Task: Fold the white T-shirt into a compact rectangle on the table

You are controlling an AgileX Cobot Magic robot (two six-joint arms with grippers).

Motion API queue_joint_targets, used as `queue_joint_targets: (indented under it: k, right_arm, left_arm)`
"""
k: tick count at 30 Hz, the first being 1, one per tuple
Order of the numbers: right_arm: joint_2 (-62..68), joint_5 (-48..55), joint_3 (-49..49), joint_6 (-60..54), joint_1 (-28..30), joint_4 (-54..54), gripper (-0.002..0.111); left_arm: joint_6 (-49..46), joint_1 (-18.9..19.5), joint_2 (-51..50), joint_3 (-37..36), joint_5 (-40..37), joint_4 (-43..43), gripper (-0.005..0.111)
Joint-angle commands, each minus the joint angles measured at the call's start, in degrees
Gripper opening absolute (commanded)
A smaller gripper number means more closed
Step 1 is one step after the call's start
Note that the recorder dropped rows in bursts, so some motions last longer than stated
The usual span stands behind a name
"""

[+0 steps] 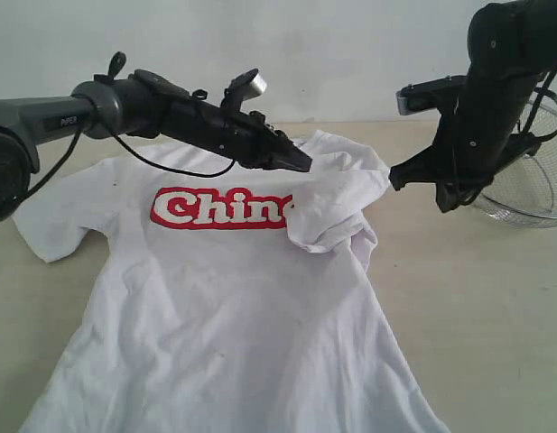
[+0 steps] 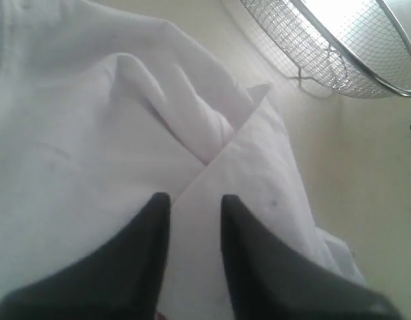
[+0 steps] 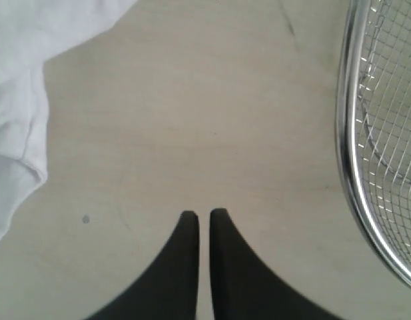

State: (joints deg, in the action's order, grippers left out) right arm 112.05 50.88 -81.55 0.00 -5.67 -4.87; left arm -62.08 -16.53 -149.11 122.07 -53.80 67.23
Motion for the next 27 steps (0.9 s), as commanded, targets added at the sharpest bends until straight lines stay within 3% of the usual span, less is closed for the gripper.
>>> queue_joint_targets:
  k: [1,3,9,15,19,23,27]
  right_arm:
    - [-0.62,0.56,-0.30,-0.58,0.48,-0.56,0.000]
    - [-0.62,0.69,-0.30,-0.68,0.48,-0.56,0.000]
    - [-0.62,1.00,-0.30,-0.96,0.48,-0.56,0.000]
    - [-0.62,0.87,-0.30,-1.65,0.48,-0.56,0.000]
    - [-0.62,0.87,-0.30,-1.94,0.48,-0.56,0.000]
    - [-0.62,0.64,-0.30,-2.06,0.48,-0.56,0.000]
    - [-0.62,0.51,-0.30,-2.06,0.48,-0.56,0.000]
  left_arm:
    - [1.30,-1.99,-0.52,1.97,0.05,-3.00,0.052]
    - [3.40,-2.72,-0.52,1.97,1.45,-3.86,0.057]
    - [3.52,-4.16,-0.63,1.97,5.61,-6.18,0.056]
    - [4.86,-4.65,-1.98,1.97,4.32,-7.53,0.054]
    - [5.13,-4.65,-2.69,1.97,3.88,-7.13,0.044]
    - [5.37,-4.65,-2.59,1.97,3.52,-7.01,0.006]
    - [5.37,-4.65,-2.48,1.97,3.39,-7.01,0.004]
